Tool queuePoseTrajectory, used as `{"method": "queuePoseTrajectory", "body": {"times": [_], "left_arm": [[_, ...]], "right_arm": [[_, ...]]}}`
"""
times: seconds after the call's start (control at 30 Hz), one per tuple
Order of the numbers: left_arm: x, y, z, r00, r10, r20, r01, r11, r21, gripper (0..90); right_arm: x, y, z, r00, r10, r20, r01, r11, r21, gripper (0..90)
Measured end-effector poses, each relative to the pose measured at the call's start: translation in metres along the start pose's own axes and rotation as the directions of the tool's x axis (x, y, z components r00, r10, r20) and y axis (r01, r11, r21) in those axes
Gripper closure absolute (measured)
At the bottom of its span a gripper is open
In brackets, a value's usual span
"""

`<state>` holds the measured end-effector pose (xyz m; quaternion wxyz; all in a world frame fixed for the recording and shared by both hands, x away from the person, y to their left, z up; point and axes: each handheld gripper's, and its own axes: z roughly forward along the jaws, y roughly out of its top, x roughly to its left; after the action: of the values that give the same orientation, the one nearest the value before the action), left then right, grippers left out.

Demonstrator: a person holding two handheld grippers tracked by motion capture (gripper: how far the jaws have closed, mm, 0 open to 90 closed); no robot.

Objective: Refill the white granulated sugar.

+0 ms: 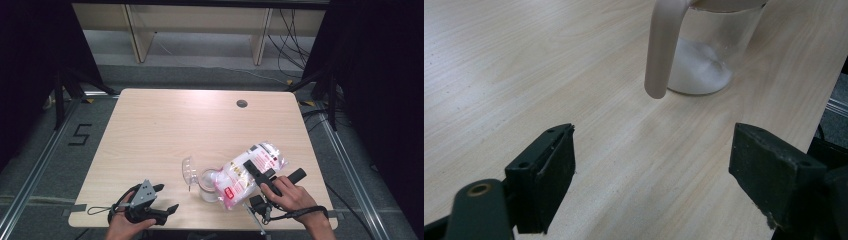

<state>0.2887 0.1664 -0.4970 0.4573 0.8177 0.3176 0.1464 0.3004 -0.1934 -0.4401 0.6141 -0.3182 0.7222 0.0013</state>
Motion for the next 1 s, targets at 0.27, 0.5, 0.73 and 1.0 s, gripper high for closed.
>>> {"method": "queuePoseTrajectory", "body": {"times": [0.27,0.5,0.73,1.0], "left_arm": [[0.0002,0.0000,-0.0001,1.0000,0.002,-0.001,-0.002,1.0000,-0.001,18.3],[0.0004,0.0001,-0.0002,1.0000,0.005,-0.001,-0.005,1.0000,-0.001,18.3],[0.0001,0.0000,-0.0001,1.0000,0.003,0.000,-0.003,1.0000,0.001,18.3],[-0.0002,0.0001,0.0000,1.0000,0.001,0.003,0.000,1.0000,-0.004,18.3]], "right_arm": [[0.0016,0.0011,0.0002,0.9998,0.021,-0.005,-0.021,1.000,-0.001,63.5],[0.0006,0.0015,-0.0003,0.9998,0.015,-0.012,-0.014,1.000,0.004,63.7],[0.0011,0.0018,-0.0018,0.9993,0.038,-0.005,-0.038,0.999,0.013,63.9],[-0.0014,0.0005,-0.0009,0.9999,-0.008,-0.008,0.008,1.000,0.004,64.1]]}}
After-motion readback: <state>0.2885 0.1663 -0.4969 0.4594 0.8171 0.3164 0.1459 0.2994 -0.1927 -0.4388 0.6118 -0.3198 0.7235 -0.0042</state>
